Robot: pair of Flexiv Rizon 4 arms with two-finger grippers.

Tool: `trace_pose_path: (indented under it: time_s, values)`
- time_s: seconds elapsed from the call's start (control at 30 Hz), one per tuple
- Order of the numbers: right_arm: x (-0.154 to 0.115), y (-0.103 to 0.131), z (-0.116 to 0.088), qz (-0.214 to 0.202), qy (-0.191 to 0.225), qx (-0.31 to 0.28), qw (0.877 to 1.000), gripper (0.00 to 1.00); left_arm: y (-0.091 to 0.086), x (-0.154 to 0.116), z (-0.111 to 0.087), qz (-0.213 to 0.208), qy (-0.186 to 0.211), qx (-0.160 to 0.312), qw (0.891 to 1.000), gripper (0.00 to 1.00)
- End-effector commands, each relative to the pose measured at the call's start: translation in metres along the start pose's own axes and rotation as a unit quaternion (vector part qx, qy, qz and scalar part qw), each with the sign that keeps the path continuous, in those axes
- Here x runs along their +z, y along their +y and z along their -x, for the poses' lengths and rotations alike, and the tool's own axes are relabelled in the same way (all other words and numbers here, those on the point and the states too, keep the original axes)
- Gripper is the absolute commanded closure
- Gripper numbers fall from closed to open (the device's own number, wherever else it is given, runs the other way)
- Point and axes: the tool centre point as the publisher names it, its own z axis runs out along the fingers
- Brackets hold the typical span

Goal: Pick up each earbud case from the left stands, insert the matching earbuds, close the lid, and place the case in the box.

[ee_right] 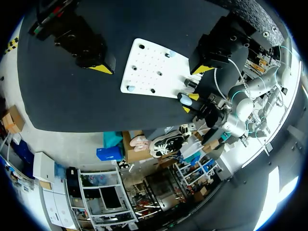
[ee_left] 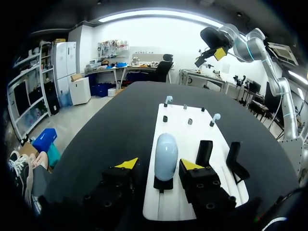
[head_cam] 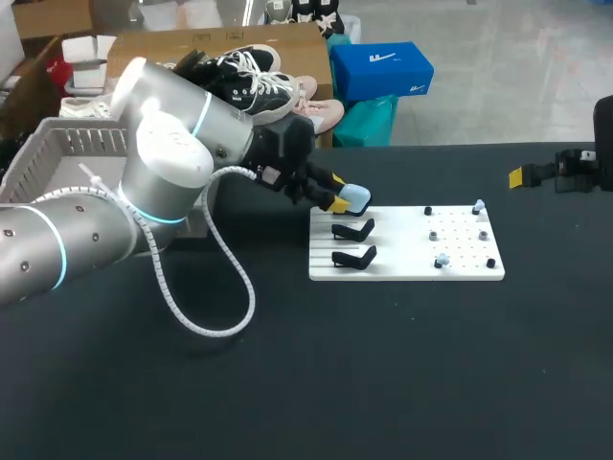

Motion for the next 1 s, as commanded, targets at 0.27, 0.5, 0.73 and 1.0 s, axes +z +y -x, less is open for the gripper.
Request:
trace_pose_path:
  time_s: [0.27,0.5,0.73,1.0]
  values:
    - [0.000,0.000,0.000,0.000,0.000,0.000,1.000,0.00,-0.003,0.001,0.001,-0.001,-0.002,0.002,1.000,0.50]
    - [0.000,0.000,0.000,0.000,0.000,0.000,1.000,0.00,-0.004,0.003,0.001,-0.002,-0.002,0.003,1.000,0.79]
    - [0.000,0.000,0.000,0.000,0.000,0.000,1.000,0.00,-0.007,-0.003,0.001,-0.005,-0.007,0.004,1.000,1.00]
    - [0.000,0.000,0.000,0.000,0.000,0.000,1.000,0.00,-0.016,-0.023,0.010,0.006,-0.035,0.003,0.999,1.00]
